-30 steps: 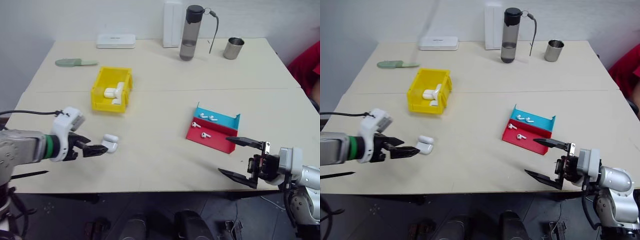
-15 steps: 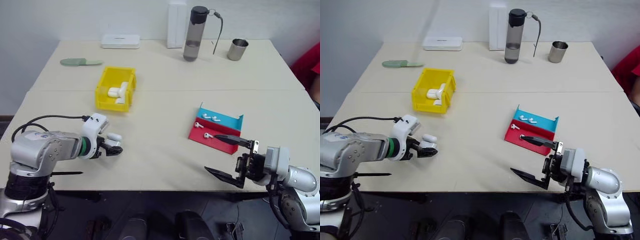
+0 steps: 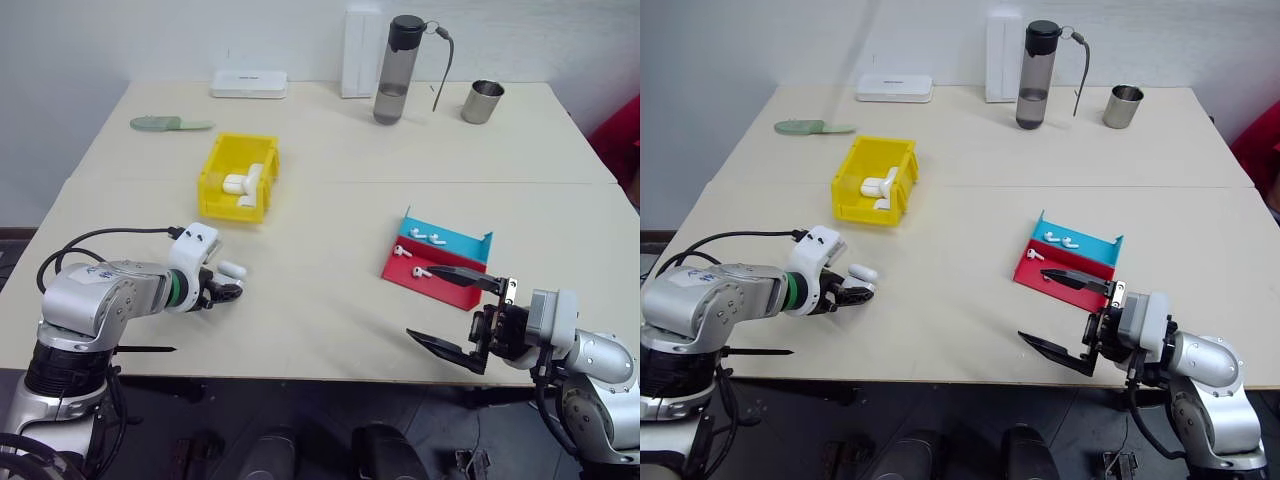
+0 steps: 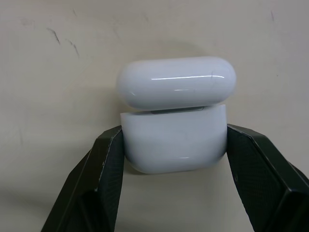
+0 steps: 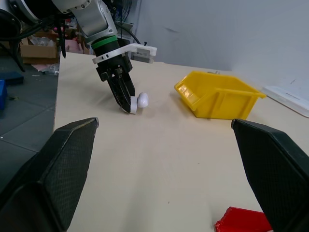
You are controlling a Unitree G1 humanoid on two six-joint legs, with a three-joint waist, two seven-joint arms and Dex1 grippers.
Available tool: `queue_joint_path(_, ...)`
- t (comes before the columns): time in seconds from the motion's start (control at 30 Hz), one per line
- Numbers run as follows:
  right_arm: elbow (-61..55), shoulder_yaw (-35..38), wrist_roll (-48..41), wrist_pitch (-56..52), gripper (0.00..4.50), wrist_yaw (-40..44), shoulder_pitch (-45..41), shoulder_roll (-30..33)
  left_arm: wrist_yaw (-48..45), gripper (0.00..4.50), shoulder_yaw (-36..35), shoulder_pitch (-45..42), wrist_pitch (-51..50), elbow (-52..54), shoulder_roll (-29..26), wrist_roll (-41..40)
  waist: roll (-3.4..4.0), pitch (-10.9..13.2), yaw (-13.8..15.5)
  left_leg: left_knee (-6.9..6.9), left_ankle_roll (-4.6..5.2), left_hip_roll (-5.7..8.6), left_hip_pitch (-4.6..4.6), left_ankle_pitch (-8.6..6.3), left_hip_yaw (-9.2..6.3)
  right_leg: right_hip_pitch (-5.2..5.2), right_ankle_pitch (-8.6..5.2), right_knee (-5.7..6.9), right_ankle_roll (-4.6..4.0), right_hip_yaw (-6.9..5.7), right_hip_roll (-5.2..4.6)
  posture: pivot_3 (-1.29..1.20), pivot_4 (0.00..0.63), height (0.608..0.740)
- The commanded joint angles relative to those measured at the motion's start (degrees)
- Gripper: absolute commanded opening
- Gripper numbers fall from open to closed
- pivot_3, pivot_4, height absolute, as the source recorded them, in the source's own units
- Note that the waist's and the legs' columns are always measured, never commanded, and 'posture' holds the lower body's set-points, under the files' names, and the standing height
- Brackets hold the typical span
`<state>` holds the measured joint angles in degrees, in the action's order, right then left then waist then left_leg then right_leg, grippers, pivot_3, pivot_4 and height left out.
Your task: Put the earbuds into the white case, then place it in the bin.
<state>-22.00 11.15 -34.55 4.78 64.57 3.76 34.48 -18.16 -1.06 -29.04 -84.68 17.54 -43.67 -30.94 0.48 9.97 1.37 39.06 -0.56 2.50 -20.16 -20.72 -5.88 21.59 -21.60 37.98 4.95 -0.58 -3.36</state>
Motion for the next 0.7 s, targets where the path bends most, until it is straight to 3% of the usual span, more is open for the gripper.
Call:
queue_joint_path(0.03, -1.23, 0.81, -0.7, 0.25, 4.5, -0.34, -0.12, 0.49, -2.8, 2.75, -0.34, 2.15, 2.04, -1.08, -1.87, 0.6, 0.0, 0.0, -0.05, 0.0, 0.0, 0.0, 0.0, 0.0, 0.0, 0.0, 0.0, 0.0, 0.0, 0.0, 0.0, 0.0, 0.15, 0.74)
queue_joint_path(0.13, -0.86, 0.61, -0.11, 0.25, 4.5, -0.68, -0.3, 0.43, -9.13, 2.75, -4.41, 3.78, 8.78, -2.45, -5.19, -0.64, -0.01, 0.01, -0.19, -0.03, 0.0, -0.01, 0.0, 0.0, 0.0, 0.01, 0.0, -0.02, 0.0, 0.0, 0.0, 0.0, 0.15, 0.74)
queue_joint_path(0.3, -1.19, 2.54, 0.9, -0.86, 4.5, -2.6, 1.04, 1.58, -39.05, 2.75, -12.27, 12.02, 43.17, -5.57, -8.63, -2.91, -0.02, 0.02, -0.59, -0.18, -0.02, -0.06, -0.08, 0.01, 0.01, 0.13, 0.0, -0.13, -0.01, -0.06, 0.01, 0.0, 0.15, 0.74)
queue_joint_path(0.4, -0.98, 6.62, 0.57, -1.45, 4.5, -2.61, 4.3, 3.73, -47.32, 2.75, -15.9, 14.52, 55.74, -6.71, -4.58, -4.88, 0.0, 0.03, 0.05, -0.21, 0.0, -0.04, -0.11, 0.0, 0.0, 0.07, 0.0, -0.31, -0.01, -0.11, -0.04, 0.0, 0.15, 0.74)
queue_joint_path(0.5, -0.5, 12.13, 0.69, -2.17, 4.5, -3.12, 9.6, 5.41, -52.58, 2.75, -12.76, 16.46, 62.26, -4.86, -1.76, -4.61, 0.0, 0.03, 0.52, -0.11, 0.06, 0.0, -0.16, -0.03, -0.06, -0.06, 0.0, -0.45, -0.01, -0.16, -0.07, 0.0, 0.15, 0.74)
queue_joint_path(0.7, 1.98, 25.67, 3.03, -2.95, 4.5, -5.02, 25.06, 4.43, -50.42, 2.75, -5.45, 17.12, 68.2, 0.65, 10.71, -5.46, -0.05, 0.05, 0.46, -0.08, 0.17, 0.02, -0.17, -0.09, -0.02, -0.1, 0.02, -0.4, 0.03, -0.11, -0.06, 0.0, 0.15, 0.74)
